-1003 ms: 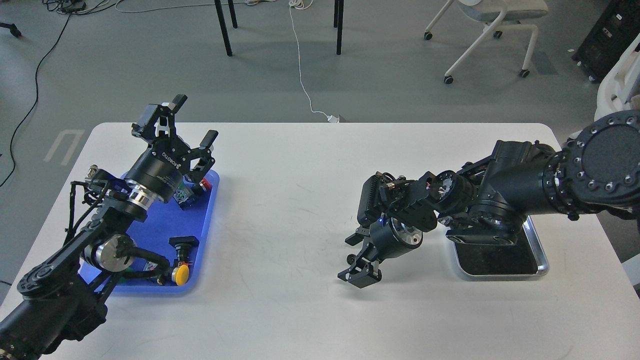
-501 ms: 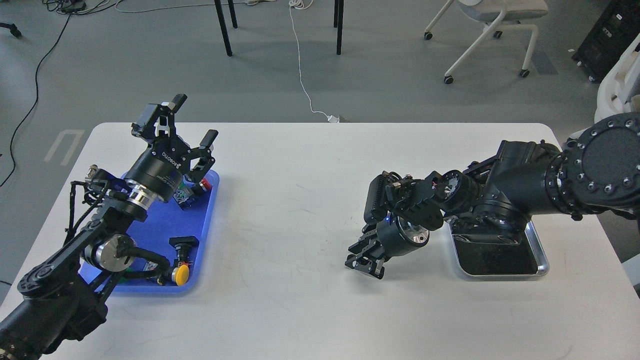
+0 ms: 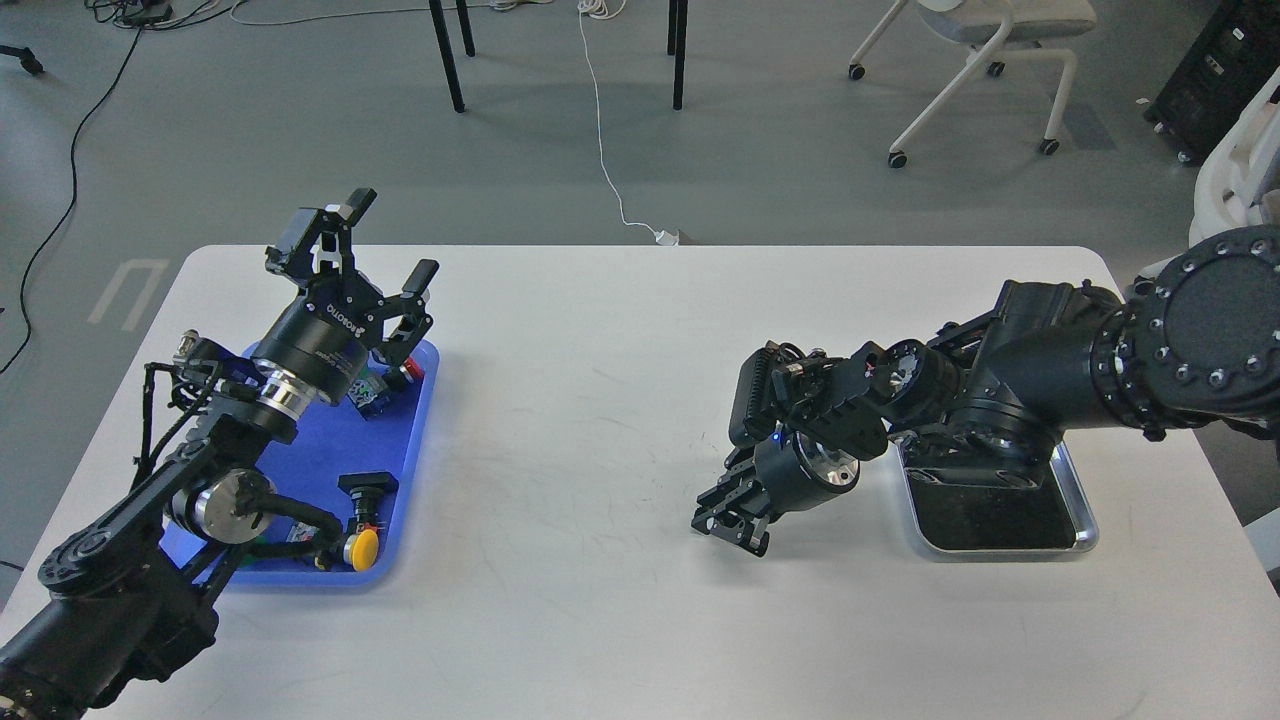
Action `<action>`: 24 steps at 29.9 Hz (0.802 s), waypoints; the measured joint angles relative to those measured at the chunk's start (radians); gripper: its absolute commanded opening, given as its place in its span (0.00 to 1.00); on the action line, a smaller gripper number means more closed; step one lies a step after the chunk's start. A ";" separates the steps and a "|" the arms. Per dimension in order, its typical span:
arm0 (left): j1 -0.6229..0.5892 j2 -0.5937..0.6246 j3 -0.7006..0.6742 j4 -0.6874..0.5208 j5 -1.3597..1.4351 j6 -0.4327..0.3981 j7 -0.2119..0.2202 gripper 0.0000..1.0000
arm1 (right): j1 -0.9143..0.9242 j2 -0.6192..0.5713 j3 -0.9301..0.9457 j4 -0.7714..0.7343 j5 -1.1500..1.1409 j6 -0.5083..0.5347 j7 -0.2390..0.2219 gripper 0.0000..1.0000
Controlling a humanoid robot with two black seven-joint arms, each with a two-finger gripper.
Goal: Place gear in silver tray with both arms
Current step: 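Grasp the second black gear on the table with the right gripper, then carry the gear with the right gripper over the silver tray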
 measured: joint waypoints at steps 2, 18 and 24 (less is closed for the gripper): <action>-0.001 0.000 0.000 0.000 0.000 0.000 0.001 0.98 | 0.024 -0.031 0.001 0.005 0.000 -0.017 0.000 0.13; -0.002 -0.002 0.012 0.000 0.008 -0.002 0.002 0.98 | 0.095 -0.541 -0.097 0.054 -0.144 -0.043 0.000 0.13; -0.002 -0.007 0.017 -0.011 0.010 -0.002 0.004 0.98 | 0.023 -0.596 -0.101 0.050 -0.144 -0.043 0.000 0.13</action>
